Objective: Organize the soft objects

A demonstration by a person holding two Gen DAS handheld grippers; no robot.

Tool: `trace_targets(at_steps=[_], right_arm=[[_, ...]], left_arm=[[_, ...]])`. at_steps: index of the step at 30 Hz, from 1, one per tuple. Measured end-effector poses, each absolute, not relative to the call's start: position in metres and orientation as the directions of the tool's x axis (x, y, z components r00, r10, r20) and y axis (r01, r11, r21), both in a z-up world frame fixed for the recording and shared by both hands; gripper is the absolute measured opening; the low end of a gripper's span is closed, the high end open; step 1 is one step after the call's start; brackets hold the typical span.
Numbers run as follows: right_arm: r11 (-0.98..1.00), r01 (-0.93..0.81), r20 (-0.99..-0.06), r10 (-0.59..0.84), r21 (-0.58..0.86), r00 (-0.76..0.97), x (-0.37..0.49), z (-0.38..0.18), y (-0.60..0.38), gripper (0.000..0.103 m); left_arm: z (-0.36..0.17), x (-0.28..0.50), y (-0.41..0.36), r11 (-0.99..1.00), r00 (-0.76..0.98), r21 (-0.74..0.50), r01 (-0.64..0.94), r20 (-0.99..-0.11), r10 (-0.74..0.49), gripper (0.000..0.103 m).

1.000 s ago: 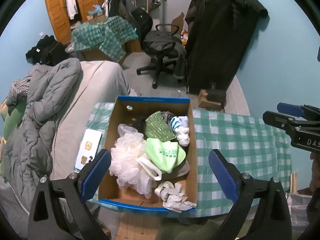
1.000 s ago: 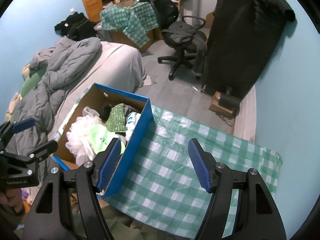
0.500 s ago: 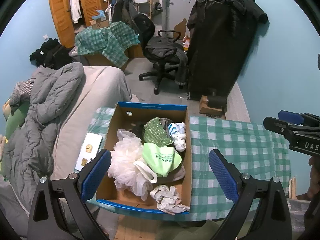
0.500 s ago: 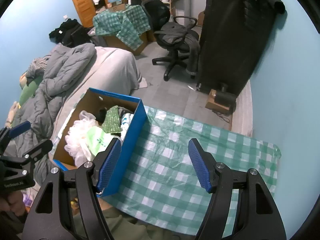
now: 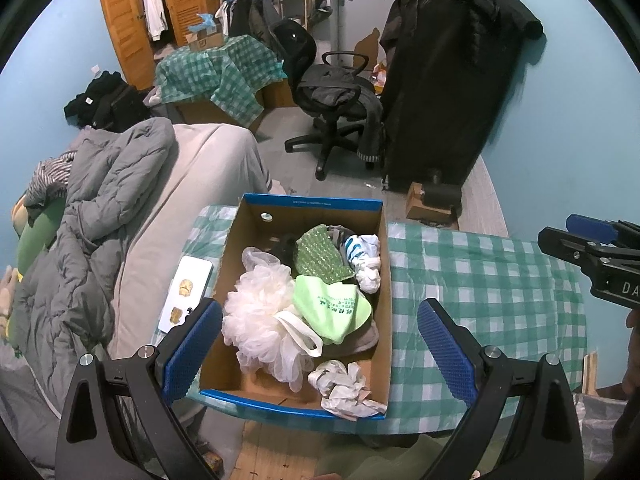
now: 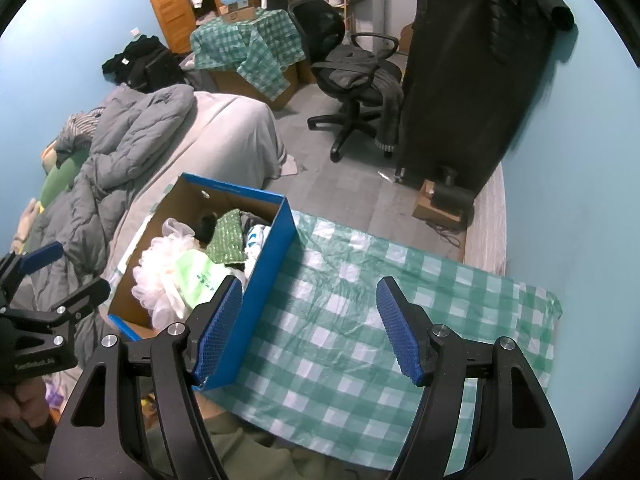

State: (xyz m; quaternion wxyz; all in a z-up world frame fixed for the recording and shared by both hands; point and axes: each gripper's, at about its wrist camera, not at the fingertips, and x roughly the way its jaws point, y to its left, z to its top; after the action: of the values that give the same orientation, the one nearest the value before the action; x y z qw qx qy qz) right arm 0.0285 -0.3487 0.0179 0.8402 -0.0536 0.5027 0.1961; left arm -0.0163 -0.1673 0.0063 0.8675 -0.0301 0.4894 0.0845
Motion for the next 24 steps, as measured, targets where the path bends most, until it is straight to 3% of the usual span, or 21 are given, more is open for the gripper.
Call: trace_targets(at_steps=[24], right_arm=[[0.915,-0.389,-0.867,0.277,0.106,0.414,0.0255,0.0185,-0.3480,0.069]], left_arm=[[-0.0004,-0.0196,-0.1674,0.984,0.486,0.039,-0.176,-0.865,0.122,0.099]])
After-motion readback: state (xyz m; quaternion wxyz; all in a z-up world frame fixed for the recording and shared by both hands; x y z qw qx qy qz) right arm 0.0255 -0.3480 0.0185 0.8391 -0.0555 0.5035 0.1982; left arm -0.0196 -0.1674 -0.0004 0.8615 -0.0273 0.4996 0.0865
